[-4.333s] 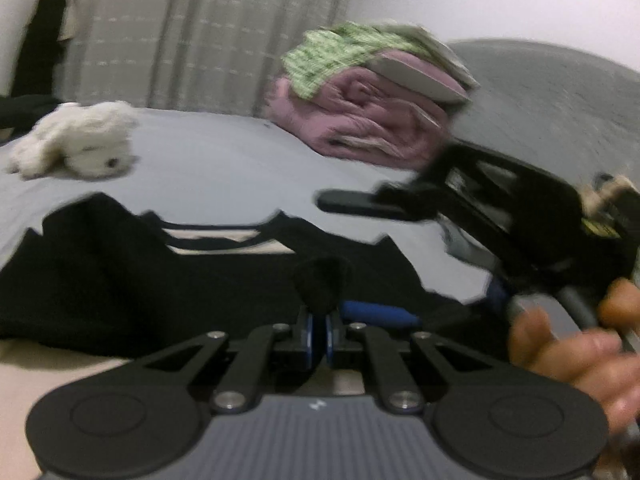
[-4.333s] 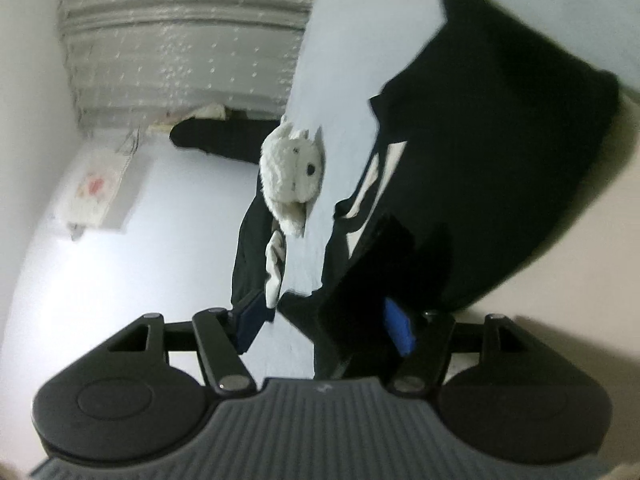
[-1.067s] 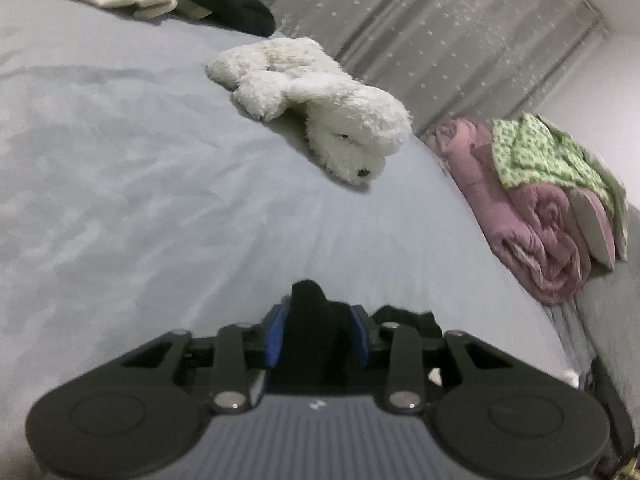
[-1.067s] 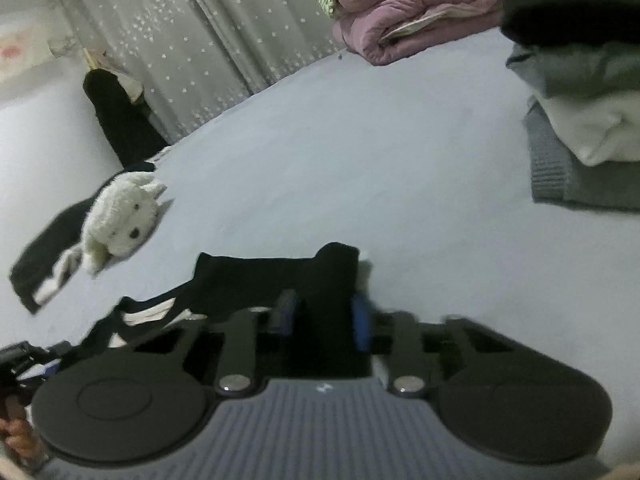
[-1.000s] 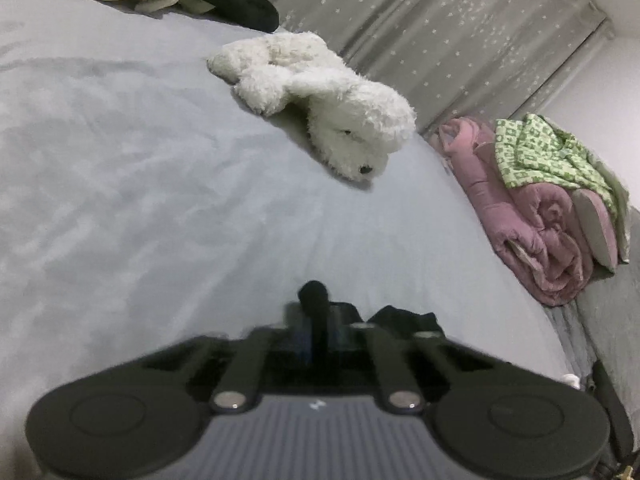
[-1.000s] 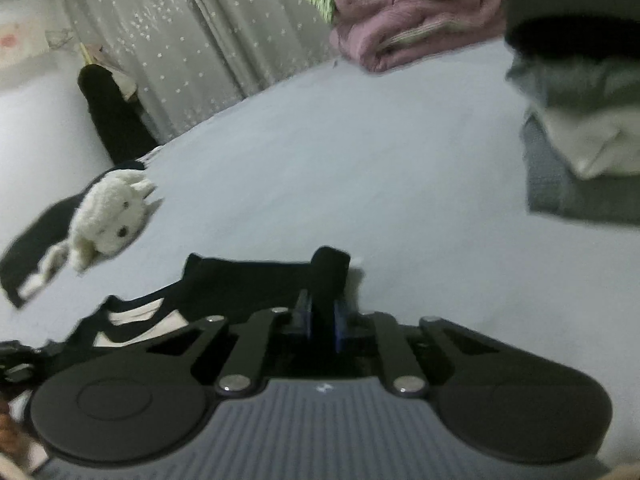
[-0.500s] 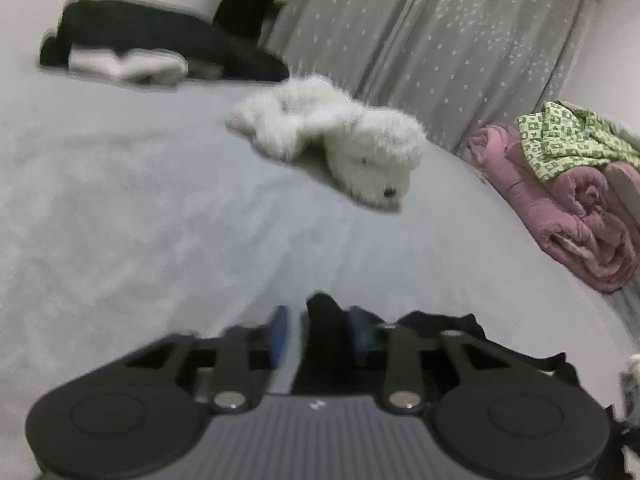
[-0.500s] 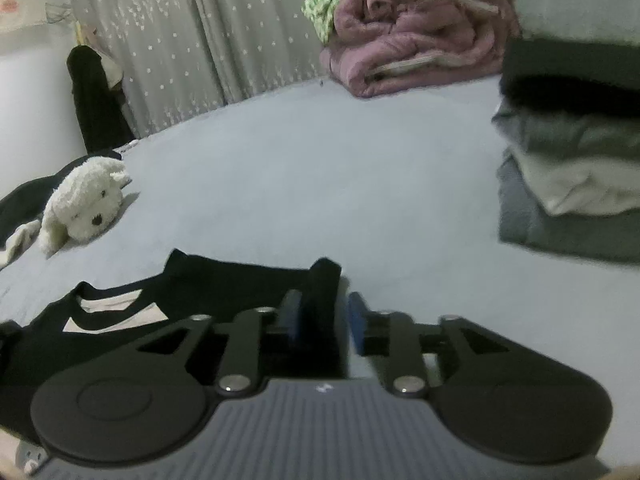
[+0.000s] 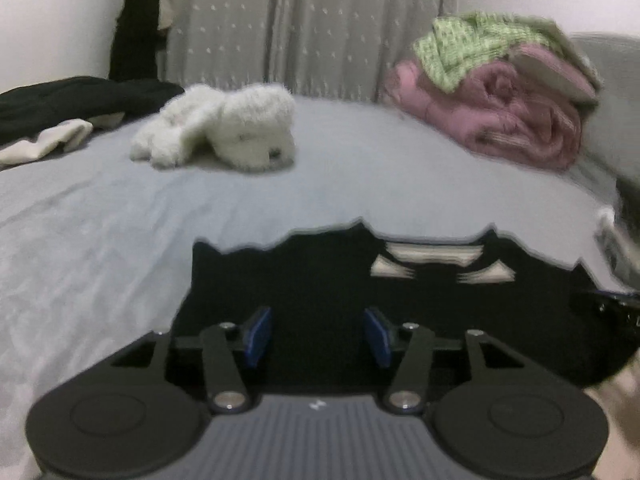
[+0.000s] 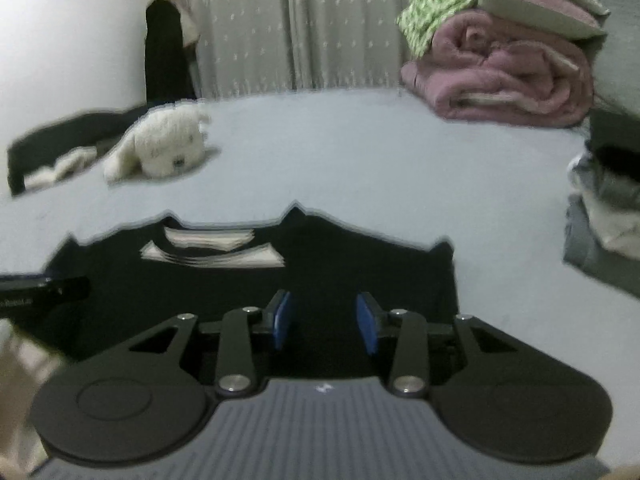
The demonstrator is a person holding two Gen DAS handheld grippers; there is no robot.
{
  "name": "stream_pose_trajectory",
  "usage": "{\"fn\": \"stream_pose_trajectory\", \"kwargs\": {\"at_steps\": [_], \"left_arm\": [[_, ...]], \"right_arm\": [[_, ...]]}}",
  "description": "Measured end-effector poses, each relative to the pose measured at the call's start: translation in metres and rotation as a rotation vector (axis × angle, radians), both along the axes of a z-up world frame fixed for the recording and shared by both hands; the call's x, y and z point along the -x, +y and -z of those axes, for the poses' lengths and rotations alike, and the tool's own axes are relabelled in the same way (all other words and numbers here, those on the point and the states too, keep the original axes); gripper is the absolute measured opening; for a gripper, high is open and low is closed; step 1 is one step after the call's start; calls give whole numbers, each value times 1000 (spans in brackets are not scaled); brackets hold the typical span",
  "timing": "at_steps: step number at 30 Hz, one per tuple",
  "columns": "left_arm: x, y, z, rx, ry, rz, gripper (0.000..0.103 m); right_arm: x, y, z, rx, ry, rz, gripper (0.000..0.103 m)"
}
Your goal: Fold clothes
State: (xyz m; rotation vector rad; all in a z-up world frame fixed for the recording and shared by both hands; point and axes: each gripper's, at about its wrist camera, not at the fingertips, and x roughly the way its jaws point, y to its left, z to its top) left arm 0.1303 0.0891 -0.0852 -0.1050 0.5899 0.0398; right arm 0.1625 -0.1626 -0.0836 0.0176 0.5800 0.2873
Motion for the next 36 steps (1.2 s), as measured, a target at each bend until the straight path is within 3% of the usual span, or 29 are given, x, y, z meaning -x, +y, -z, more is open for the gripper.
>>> {"fn": "stream_pose_trajectory", "kwargs": {"at_steps": [3,7,10,17,23,30,36], "left_arm": [[1,11,1,36,9,-8,55],[12,14,-2,20,15,-14,55],[23,13,-7,22,24,-29,56],[53,17,-25,110,44,-43,68],[82,18,-27,129,114,-30,71],[118,19,-25,129,199,34,72],[148,25,-21,132,243,95,72]], "right_arm": [[0,-11,8,-5,28,23,37],[4,-27,-1,-17,47,39,34],[16,-36,-10,-26,43,57,44],[45,-63,-22,-132,81,95,46],[71,-70,-33,-142,138,83,59],[106,-73,-35,-116,198,21,60],[130,-88,-25,-105,252,36,60]]}}
